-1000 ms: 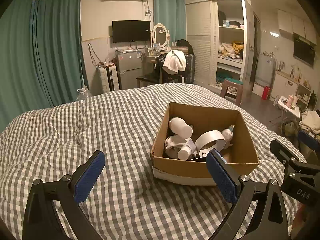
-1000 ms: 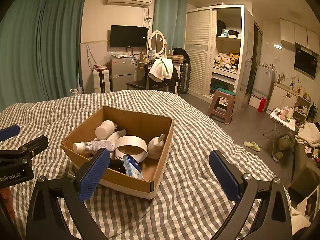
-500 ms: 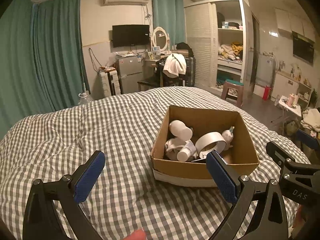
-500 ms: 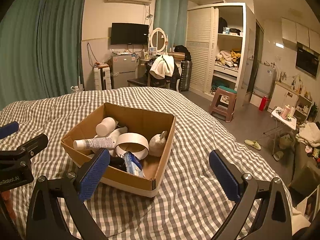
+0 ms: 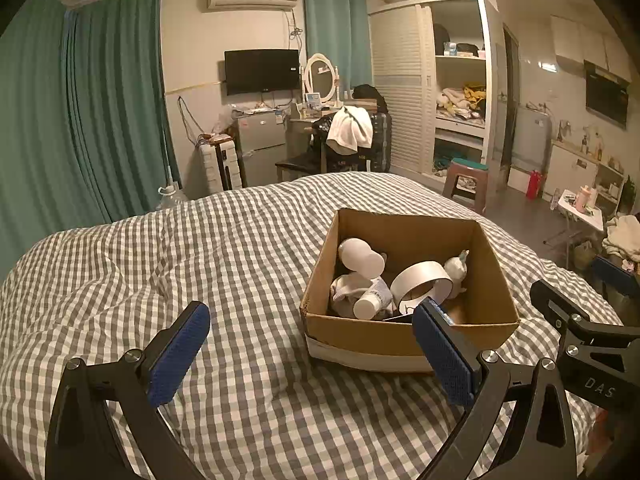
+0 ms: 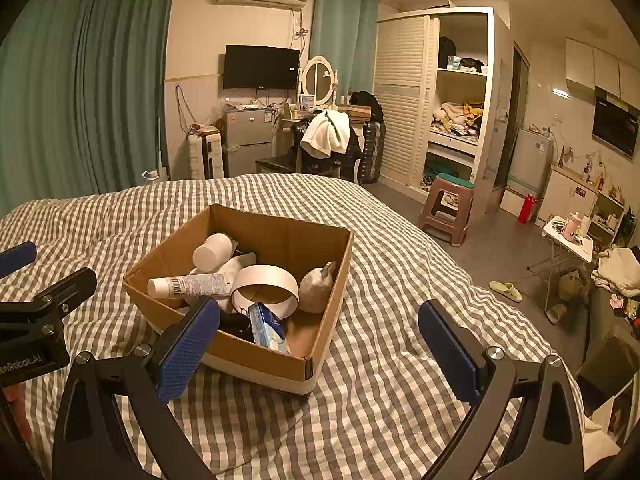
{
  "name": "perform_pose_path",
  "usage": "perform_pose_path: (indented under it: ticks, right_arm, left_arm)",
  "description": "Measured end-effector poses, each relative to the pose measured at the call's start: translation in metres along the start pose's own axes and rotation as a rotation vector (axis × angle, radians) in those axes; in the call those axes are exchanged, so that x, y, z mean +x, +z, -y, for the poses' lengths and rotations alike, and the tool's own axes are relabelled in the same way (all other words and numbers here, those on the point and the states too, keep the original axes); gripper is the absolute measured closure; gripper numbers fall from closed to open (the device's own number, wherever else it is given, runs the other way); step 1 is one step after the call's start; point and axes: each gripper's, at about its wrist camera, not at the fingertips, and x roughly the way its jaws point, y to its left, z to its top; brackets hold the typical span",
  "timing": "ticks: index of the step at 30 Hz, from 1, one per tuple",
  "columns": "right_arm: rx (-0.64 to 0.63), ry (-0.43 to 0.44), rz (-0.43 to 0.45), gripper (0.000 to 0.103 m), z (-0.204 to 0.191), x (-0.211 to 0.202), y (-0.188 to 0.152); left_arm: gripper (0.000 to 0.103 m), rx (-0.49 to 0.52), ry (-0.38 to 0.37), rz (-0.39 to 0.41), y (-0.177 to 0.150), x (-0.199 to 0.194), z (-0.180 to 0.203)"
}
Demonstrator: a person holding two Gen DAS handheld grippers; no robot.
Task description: Organize objects
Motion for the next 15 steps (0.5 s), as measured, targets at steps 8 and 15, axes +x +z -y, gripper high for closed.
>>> perform_pose_path:
  ticks: [8, 15]
  right_arm:
    - [-0.006, 0.003, -0.008, 0.003, -0.0017, 0.0010, -0.0020]
    - [-0.009, 0.009, -0.017, 0.003, -0.0025, 0.0023, -0.0026]
  left_arm:
    - [0.000, -0.008, 0.004, -0.005, -0.0017, 0.0020, -0.0014]
    - [0.000, -0.025, 0.018, 0.000, -0.0027, 0.0012, -0.0050]
